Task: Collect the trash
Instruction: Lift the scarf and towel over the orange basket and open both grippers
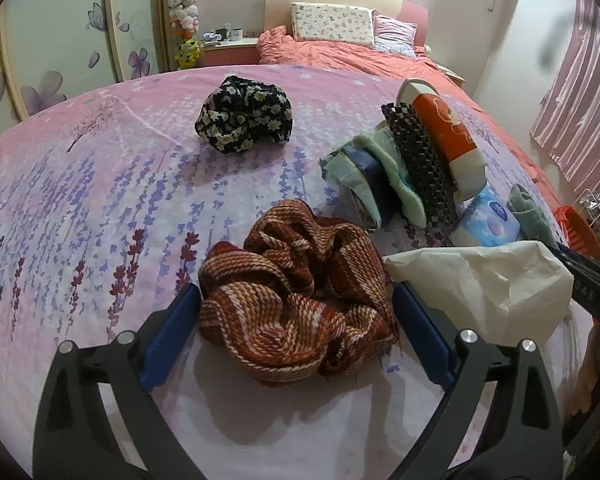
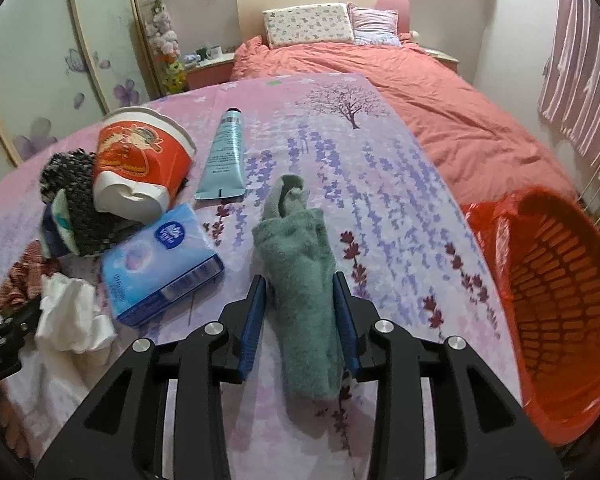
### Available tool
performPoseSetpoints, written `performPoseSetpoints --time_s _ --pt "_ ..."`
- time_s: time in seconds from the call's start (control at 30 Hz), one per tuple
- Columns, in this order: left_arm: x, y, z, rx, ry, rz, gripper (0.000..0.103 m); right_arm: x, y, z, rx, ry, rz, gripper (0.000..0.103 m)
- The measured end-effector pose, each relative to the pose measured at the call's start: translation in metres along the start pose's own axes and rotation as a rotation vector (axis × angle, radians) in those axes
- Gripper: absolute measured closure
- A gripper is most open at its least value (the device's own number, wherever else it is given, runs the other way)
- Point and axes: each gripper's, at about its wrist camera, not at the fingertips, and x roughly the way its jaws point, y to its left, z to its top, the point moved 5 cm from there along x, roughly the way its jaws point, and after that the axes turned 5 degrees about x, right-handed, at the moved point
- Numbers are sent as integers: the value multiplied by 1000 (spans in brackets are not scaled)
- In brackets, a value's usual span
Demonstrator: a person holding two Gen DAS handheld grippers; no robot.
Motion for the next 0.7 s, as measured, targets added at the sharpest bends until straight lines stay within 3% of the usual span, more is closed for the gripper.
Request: performPoseSetpoints --time_s 0.13,0.17,0.2,0.23,0.33,0.43,0.7 --pt "-2 1 1 9 -6 2 19 2 0 3 32 -2 11 70" --pt "-3 1 2 12 -10 -1 25 2 -1 3 29 -8 -2 85" --pt "-3 1 3 15 -14 -7 34 1 -1 3 29 -9 -6 90" --pt "-5 0 4 20 -22 -15 46 -1 -3 2 32 -13 4 90" --pt "-6 2 5 18 -35 -51 64 -10 -7 -1 35 -42 17 91" --pt "-10 7 5 5 -50 -58 70 -20 -13 -2 47 -65 28 91" --pt "-50 1 10 18 -131 -45 70 -57 -32 5 78 -151 45 91"
